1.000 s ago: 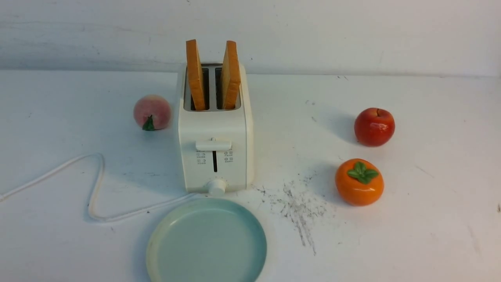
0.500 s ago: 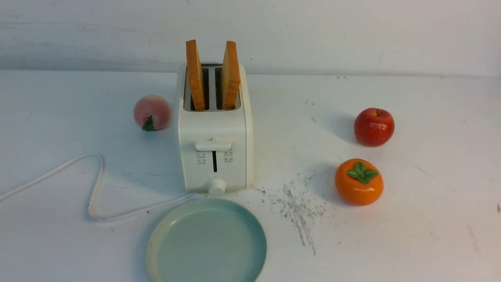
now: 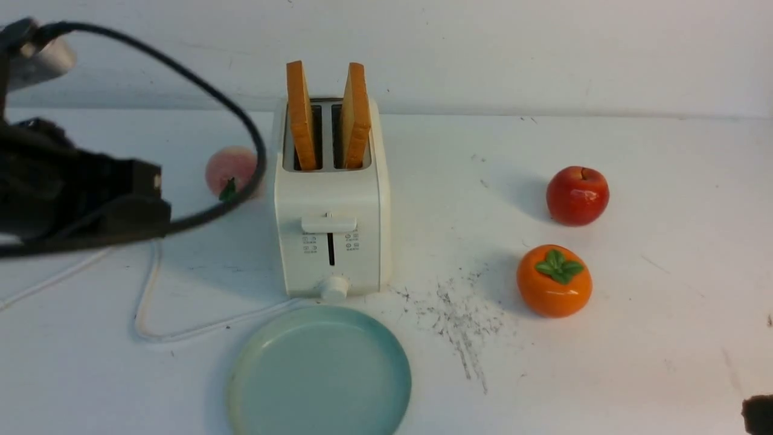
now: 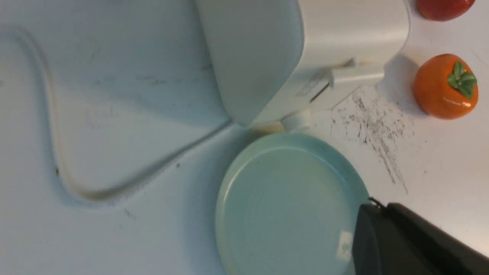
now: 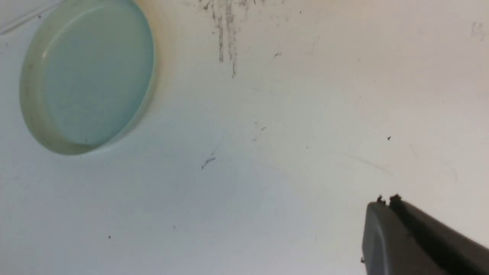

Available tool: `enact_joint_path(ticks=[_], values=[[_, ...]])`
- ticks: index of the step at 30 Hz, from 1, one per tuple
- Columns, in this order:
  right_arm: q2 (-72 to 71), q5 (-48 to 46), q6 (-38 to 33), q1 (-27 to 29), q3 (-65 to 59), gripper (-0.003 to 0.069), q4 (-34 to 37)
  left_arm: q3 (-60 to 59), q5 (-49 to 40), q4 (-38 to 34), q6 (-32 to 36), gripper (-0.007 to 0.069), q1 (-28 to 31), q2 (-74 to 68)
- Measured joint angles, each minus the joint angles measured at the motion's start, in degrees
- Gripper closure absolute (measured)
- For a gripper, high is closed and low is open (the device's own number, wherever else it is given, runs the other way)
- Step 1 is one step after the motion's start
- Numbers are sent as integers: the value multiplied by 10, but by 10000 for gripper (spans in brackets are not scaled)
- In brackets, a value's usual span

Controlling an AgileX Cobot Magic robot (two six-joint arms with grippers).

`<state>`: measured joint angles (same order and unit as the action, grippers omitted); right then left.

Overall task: Take toasted bread from bread machine on white table place on plate.
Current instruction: 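Reach for a toast slice standing in the toaster with the left gripper, then place the slice of bread on the plate with the left gripper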

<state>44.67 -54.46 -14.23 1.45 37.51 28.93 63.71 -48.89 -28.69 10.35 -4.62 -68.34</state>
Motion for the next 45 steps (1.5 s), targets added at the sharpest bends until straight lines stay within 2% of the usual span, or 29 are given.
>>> enact_joint_path(ticks=[5, 9, 13, 16, 18, 19, 21, 23, 25, 27, 28, 29, 30, 31, 32, 38, 45], values=[[0, 33, 0, 0, 0, 657, -1, 111, 23, 30, 22, 638, -59, -101], [0, 40, 0, 0, 0, 654, -1, 194, 82, 73, -26, 599, -88, -173], [0, 40, 0, 0, 0, 650, -1, 256, 125, 95, -76, 442, -88, -240], [0, 40, 1, 0, 0, 646, -1, 295, 142, 100, -90, 268, -88, -297], [0, 40, 1, 0, 0, 647, -1, 309, 145, 100, -92, 193, -88, -320], [0, 40, 2, 0, 0, 645, -1, 320, 148, 96, -92, 127, -88, -341], [0, 40, 2, 0, 0, 644, -1, 327, 148, 85, -92, 57, -88, -365], [0, 40, 2, 0, 0, 643, -1, 328, 148, 83, -92, 32, -88, -382], [0, 40, 2, 0, 0, 639, 0, 328, 143, 87, -95, 53, -88, -393], [0, 40, 2, 0, 0, 636, 0, 328, 133, 99, -100, 160, -88, -396], [0, 40, 2, 0, 0, 636, 0, 328, 132, 100, -103, 160, -88, -396], [0, 40, 2, 0, 0, 634, 1, 328, 124, 112, -103, 312, -88, -390], [0, 40, 2, 0, 0, 633, 2, 328, 117, 121, -107, 417, -89, -383], [0, 40, 2, 0, 0, 633, 2, 328, 109, 128, -108, 510, -89, -374], [0, 40, 2, 0, 0, 632, 2, 328, 102, 133, -109, 547, -89, -364], [0, 41, 2, 0, 0, 625, 2, 329, 53, 141, -110, 531, -89, -242], [0, 41, 2, 0, 0, 621, 2, 292, -79, 104, -103, 531, -89, -99]])
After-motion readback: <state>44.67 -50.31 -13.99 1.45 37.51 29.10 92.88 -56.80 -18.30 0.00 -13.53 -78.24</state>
